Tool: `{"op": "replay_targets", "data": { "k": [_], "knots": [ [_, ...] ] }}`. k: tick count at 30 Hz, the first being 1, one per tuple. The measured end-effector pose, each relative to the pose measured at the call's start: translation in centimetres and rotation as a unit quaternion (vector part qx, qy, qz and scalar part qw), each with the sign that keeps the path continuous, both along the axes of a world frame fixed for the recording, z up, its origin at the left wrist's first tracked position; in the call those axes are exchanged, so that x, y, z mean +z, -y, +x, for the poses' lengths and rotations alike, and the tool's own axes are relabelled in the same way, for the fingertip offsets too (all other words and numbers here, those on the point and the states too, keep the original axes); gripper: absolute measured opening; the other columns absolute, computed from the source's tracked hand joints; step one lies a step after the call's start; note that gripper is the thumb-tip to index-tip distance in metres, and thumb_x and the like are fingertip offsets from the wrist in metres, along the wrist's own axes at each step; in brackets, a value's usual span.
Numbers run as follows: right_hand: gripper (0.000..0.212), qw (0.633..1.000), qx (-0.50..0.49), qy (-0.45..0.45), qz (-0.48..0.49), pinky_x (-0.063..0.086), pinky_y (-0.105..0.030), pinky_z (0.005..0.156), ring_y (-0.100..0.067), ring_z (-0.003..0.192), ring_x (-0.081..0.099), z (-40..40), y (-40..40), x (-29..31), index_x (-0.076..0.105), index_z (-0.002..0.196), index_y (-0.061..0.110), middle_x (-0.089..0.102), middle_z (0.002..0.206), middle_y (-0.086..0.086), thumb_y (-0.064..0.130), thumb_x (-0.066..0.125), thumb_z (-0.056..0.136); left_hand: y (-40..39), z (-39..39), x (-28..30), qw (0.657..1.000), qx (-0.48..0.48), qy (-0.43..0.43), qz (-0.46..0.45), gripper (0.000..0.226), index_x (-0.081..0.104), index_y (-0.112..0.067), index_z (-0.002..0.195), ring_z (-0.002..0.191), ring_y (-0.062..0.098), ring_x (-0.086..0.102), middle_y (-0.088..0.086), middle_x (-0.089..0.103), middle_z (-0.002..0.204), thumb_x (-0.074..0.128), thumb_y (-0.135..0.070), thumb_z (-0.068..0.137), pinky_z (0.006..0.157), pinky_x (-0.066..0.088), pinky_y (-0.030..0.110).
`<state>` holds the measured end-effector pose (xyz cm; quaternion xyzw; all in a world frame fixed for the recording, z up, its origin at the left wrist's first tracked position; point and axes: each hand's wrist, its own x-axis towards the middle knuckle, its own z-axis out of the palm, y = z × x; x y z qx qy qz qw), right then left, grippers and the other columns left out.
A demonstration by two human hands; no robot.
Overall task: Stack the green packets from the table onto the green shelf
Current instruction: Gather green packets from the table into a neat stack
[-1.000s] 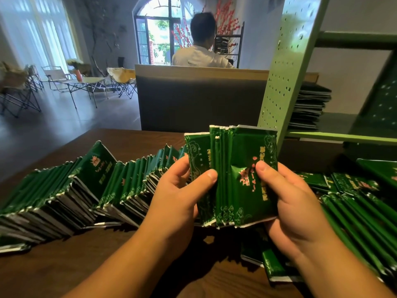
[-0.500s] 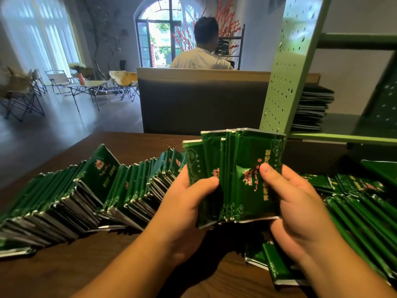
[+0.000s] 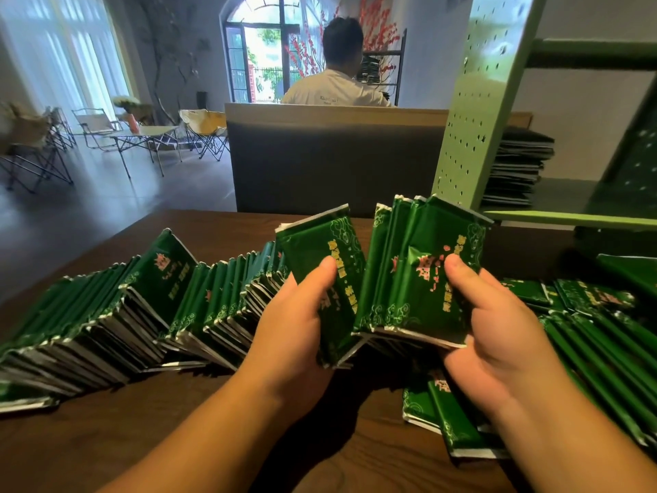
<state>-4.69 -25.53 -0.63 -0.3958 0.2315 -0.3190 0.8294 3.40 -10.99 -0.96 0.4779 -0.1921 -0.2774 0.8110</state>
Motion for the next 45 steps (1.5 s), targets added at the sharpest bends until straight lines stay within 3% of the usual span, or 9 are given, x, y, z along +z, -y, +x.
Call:
{"op": "replay_targets", "data": {
  "k": [3,7,13,19,23,32,36,38,45],
  "knots": [
    [0.095,0.999,-0.031,0.01,-0.006,0.047,-0.064,0.103,-0.03,0.119,0.065,-0.2,-0.4,0.4,0.043,0.148,0.01,0.064,0.137,-0.013,0.027,0.085,0.065,0.0,-0.1,-0.4,0.999,0.03,0.044,0.01,0.04,0.05,0.001,0.14,0.087,-0.037,0.049,-0.046,0.062,0.084,0.047,0.005,0.101,0.077,0.04,-0.004],
    [0.017,0.995,-0.027,0.016,-0.094,0.048,-0.056,0.105,-0.027,0.106,0.073,-0.4,-0.7,0.5,0.068,0.101,0.013,0.079,0.101,-0.008,0.017,0.069,0.085,0.2,-0.5,-0.4,0.976,0.082,0.191,0.071,0.024,0.063,-0.027,0.126,0.092,-0.018,0.065,-0.019,0.074,0.099,0.051,-0.026,0.105,0.076,0.05,0.011],
    [0.045,0.993,0.017,0.019,-0.118,0.047,-0.058,0.106,-0.029,0.112,0.07,-0.6,-0.9,0.4,0.069,0.113,0.012,0.077,0.108,-0.011,0.026,0.071,0.07,0.5,-0.9,-0.4,0.979,0.058,0.187,0.063,0.019,0.058,-0.043,0.109,0.087,-0.017,0.066,-0.035,0.071,0.091,0.046,-0.032,0.1,0.064,0.048,0.003],
    [0.051,0.993,0.087,0.059,-0.055,0.059,-0.052,0.088,-0.029,0.103,0.074,-0.7,-0.5,0.6,0.064,0.123,0.01,0.077,0.106,-0.012,0.023,0.065,0.074,0.5,-0.4,-0.8,0.979,0.075,0.173,0.08,0.022,0.058,-0.051,0.117,0.109,-0.008,0.065,-0.03,0.071,0.112,0.052,-0.055,0.096,0.096,0.048,0.029],
    [0.026,0.986,0.142,0.086,-0.024,0.063,-0.049,0.071,-0.028,0.089,0.077,-1.0,-0.6,0.7,0.08,0.09,0.013,0.078,0.097,-0.013,0.024,0.062,0.076,0.5,-0.3,-0.9,0.981,0.078,0.162,0.076,0.055,0.052,-0.05,0.134,0.125,-0.005,0.057,-0.03,0.064,0.129,0.059,-0.072,0.084,0.112,0.041,0.038],
    [0.073,0.957,0.263,0.113,0.055,0.061,-0.05,0.074,-0.04,0.108,0.071,-0.9,-1.2,0.4,0.067,0.125,-0.003,0.067,0.125,-0.028,0.021,0.087,0.059,0.6,-0.3,-1.2,0.994,-0.006,0.103,0.034,0.047,0.058,-0.027,0.134,0.118,0.025,0.068,0.003,0.072,0.126,0.062,-0.043,0.089,0.102,0.051,0.055],
    [0.092,0.948,0.293,0.103,0.073,0.057,-0.059,0.083,-0.043,0.117,0.065,-0.7,-1.1,-0.2,0.063,0.132,0.0,0.063,0.133,-0.028,0.021,0.099,0.05,0.5,-0.1,-1.4,0.997,-0.078,-0.005,0.016,0.079,0.061,-0.017,0.138,0.129,0.029,0.06,0.015,0.061,0.142,0.073,-0.063,0.076,0.111,0.043,0.054],
    [0.098,0.952,0.278,0.097,0.079,0.055,-0.064,0.087,-0.043,0.12,0.063,-0.6,-0.8,-0.3,0.062,0.134,0.001,0.061,0.135,-0.027,0.021,0.101,0.046,0.2,-0.2,-1.3,0.993,-0.119,-0.015,-0.021,0.066,0.075,-0.019,0.119,0.121,0.031,0.066,0.016,0.068,0.131,0.064,-0.063,0.072,0.106,0.048,0.053],
    [0.062,0.965,0.235,0.099,0.061,0.061,-0.055,0.07,-0.038,0.102,0.073,-0.6,-0.7,0.5,0.071,0.118,0.002,0.071,0.119,-0.024,0.025,0.073,0.06,0.5,-0.1,-0.4,0.992,-0.074,-0.093,-0.039,0.066,0.062,-0.002,0.131,0.102,0.038,0.071,0.024,0.07,0.119,0.076,-0.03,0.073,0.082,0.059,0.045]
  ]
}}
